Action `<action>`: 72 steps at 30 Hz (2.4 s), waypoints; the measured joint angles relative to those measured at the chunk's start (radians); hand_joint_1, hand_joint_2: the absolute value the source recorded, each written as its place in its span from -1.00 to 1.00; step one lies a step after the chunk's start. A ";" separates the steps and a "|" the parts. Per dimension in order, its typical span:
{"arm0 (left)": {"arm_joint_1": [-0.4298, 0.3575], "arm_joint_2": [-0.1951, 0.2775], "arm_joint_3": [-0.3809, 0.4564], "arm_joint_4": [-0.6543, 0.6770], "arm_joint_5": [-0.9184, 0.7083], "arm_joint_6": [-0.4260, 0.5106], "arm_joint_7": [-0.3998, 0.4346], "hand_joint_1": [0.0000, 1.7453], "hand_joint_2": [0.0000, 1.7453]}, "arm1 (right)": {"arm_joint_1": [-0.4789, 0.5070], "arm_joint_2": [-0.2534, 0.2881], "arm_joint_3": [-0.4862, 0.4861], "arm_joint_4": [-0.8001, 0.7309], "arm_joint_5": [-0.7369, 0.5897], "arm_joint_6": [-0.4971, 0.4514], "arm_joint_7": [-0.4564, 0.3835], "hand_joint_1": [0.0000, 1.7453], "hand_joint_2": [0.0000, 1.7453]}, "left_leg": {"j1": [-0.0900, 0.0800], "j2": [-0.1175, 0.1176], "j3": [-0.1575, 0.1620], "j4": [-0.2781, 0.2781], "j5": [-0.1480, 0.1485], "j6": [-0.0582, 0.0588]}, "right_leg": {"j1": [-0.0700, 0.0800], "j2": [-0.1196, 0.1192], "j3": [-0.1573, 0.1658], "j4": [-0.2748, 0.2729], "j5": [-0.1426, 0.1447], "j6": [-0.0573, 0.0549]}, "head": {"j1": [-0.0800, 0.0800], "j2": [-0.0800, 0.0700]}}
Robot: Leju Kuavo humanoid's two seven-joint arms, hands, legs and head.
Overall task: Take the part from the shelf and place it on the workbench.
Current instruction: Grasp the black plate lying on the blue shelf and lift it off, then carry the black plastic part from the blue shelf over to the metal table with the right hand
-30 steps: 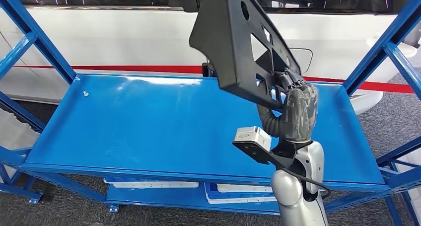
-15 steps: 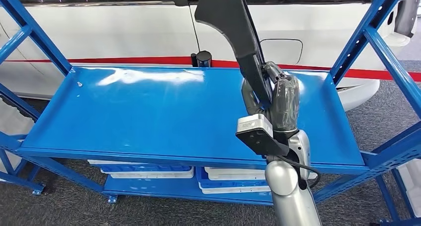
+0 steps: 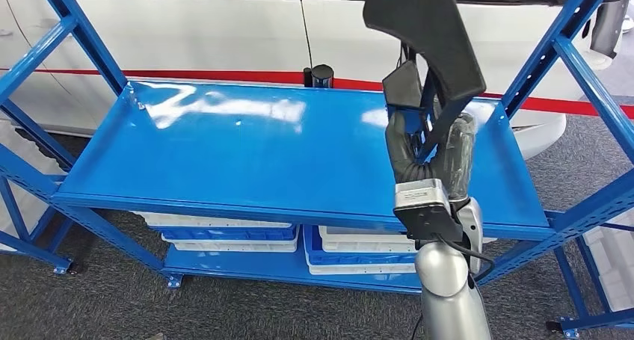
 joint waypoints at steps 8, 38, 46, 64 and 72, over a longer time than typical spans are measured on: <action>0.005 -0.001 0.001 0.000 0.008 0.003 -0.006 -1.00 -1.00 | 0.006 -0.010 -0.034 -0.068 -0.077 -0.012 -0.028 1.00 1.00 | 0.005 -0.004 -0.059 0.054 0.004 -0.045 | 0.000 0.002 0.135 -0.233 0.035 -0.039 | -0.006 0.000; 0.003 0.067 -0.007 0.000 -0.035 -0.162 -0.092 -1.00 -1.00 | 0.113 -0.244 -0.295 -0.239 -0.511 -0.008 -0.162 1.00 1.00 | -0.008 -0.005 -0.060 0.038 0.033 -0.028 | -0.001 0.000 0.161 -0.253 0.025 -0.032 | -0.003 0.000; -0.068 0.057 -0.006 -0.001 -0.019 -0.105 -0.073 -1.00 -1.00 | -0.023 -0.243 -0.286 -0.102 -0.527 0.037 -0.150 1.00 1.00 | 0.015 -0.011 -0.072 0.289 -0.114 -0.068 | -0.008 -0.008 0.046 -0.251 0.130 -0.044 | -0.013 0.000; -0.109 0.028 -0.081 -0.005 -0.042 -0.217 -0.095 -1.00 -1.00 | 0.137 -0.317 -0.393 -0.201 -0.570 -0.012 -0.181 1.00 1.00 | -0.015 -0.006 -0.030 0.023 0.006 0.006 | -0.005 -0.004 0.128 -0.185 0.040 0.007 | -0.003 0.000; -0.088 0.060 -0.069 -0.005 0.028 -0.219 -0.110 -1.00 -1.00 | 0.058 -0.333 -0.364 -0.117 -0.594 0.012 -0.183 1.00 1.00 | -0.005 -0.012 -0.108 0.185 -0.113 -0.043 | -0.011 -0.005 0.110 -0.259 0.082 -0.042 | -0.016 0.000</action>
